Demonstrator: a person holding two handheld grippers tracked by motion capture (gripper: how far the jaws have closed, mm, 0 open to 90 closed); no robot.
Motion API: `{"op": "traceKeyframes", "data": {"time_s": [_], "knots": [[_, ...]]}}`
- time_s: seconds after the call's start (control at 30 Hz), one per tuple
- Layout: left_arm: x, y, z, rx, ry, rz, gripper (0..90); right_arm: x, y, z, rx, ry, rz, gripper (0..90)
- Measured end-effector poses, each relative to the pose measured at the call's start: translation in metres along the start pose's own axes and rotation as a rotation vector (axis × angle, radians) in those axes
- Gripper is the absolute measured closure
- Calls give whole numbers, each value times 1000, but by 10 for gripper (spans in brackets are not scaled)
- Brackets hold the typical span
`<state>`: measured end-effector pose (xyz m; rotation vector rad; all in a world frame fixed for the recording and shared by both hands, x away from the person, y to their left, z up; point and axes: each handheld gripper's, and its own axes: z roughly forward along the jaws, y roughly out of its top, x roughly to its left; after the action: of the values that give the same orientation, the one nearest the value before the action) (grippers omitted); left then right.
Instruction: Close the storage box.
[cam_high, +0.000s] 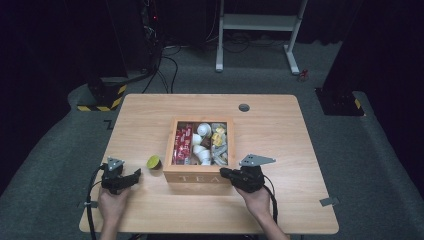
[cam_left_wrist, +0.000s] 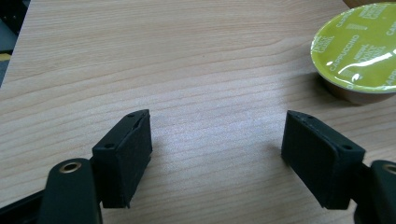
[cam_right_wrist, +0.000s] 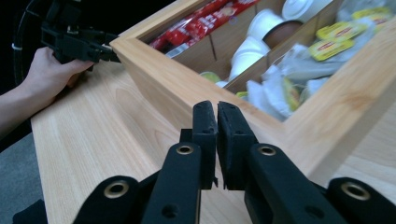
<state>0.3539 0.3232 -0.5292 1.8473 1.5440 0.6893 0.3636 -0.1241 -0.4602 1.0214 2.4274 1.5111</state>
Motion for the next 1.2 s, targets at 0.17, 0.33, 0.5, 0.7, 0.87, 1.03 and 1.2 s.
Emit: {"op": "traceKeyframes", "data": {"time_s": [0.17,0.33,0.5,0.7,0.87,1.03,1.2], "knots": [[0,0,0,0,0,0,246,-10,3,-10,-25,-31,23,765],[0,0,0,0,0,0,246,-20,3,-20,-41,-67,35,732],[0,0,0,1,0,0,246,-30,1,-29,-56,-98,64,691],[0,0,0,0,0,0,246,-39,-5,-37,-64,-124,95,683],[0,0,0,0,0,0,246,-45,-9,-42,-66,-143,108,672],[0,0,0,0,-2,1,246,-50,-14,-44,-45,-169,118,658],[0,0,0,0,-2,1,246,-58,-21,-47,-44,-198,150,645]]}}
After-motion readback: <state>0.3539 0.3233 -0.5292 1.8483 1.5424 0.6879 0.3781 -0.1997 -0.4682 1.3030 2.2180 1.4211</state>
